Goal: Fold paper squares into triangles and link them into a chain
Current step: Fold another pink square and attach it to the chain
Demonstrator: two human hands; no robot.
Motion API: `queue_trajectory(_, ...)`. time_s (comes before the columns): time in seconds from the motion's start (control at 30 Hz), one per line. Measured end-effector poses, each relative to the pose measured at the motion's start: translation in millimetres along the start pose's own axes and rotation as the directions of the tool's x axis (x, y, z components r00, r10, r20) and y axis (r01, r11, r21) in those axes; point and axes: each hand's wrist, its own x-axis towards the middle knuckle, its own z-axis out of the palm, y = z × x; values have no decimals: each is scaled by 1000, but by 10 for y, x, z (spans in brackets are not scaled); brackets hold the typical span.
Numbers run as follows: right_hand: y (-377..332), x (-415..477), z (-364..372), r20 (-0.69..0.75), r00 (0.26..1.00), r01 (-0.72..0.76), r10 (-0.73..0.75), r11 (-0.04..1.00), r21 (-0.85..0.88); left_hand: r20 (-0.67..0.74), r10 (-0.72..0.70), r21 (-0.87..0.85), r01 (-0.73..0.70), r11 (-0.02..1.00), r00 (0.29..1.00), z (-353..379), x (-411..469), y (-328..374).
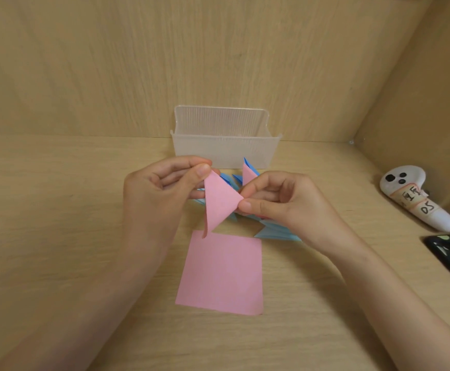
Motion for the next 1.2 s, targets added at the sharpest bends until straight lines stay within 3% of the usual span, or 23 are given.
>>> queue_trajectory(0.13, 50, 4, 103, -16, 1000, -19, 23, 973, 232, -43, -1, -68, -2, 998, 999, 15, -30, 17)
queue_trajectory(0.4, 116, 1, 181, -82, 995, -30, 48, 976, 215, -98, -4, -115, -7, 993, 995, 30, -61, 6)
queue_trajectory(0.7, 91, 1, 159, -117, 987, -59, 109, 927, 369, -96, -24, -169, 7, 986, 995, 90, -122, -9)
queue_trajectory(0.93, 69, -4, 178, -155, 984, -29, 91, 932, 362, -104, -48, -187, 28, 982, 993, 79, -119, -14)
queue_trajectory(1.2, 18, -16, 115, -233, 965, -92, 122, 986, 137, 10, -141, -81, 141, 987, 990, 67, -61, -36)
